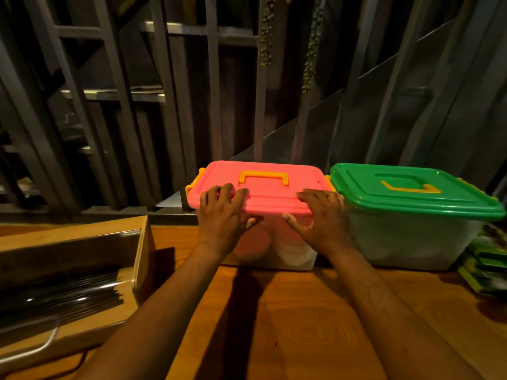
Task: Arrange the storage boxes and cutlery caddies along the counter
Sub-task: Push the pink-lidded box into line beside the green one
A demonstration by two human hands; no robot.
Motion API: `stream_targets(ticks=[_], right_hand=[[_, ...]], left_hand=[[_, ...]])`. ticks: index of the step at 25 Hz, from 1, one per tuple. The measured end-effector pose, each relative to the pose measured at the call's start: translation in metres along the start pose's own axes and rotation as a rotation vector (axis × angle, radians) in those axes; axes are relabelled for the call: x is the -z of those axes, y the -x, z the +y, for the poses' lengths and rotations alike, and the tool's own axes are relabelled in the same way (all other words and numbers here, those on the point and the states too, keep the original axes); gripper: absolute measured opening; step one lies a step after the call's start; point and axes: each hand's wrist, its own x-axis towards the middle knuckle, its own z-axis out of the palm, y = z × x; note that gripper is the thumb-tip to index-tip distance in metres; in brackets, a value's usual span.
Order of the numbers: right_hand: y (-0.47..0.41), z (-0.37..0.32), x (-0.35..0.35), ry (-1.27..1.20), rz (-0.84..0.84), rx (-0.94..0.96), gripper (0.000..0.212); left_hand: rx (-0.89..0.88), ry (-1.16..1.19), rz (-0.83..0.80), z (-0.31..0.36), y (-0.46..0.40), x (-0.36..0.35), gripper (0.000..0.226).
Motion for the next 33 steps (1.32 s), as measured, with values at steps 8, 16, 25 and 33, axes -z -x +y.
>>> stream_targets(ticks=[8,16,25,33], right_hand=[[-0.001,-0.001,0.001,0.014,-0.045,-0.009,0.069],[-0.001,0.002,-0.002,0.03,-0.047,0.015,0.062],[-0.001,0.003,-0.001,0.04,-0.056,0.025,0.062],[-0.004,0.009,-0.002,0.058,-0.064,0.045,0.063]], left_hand=[[0.007,-0.027,-0.012,0.001,0.001,0.0,0.071],[0.007,-0.056,-0.025,0.003,0.001,0.004,0.073],[-0.01,-0.057,0.001,0.002,0.0,0.002,0.072],[0.002,-0.06,0.004,0.006,0.0,0.002,0.073]])
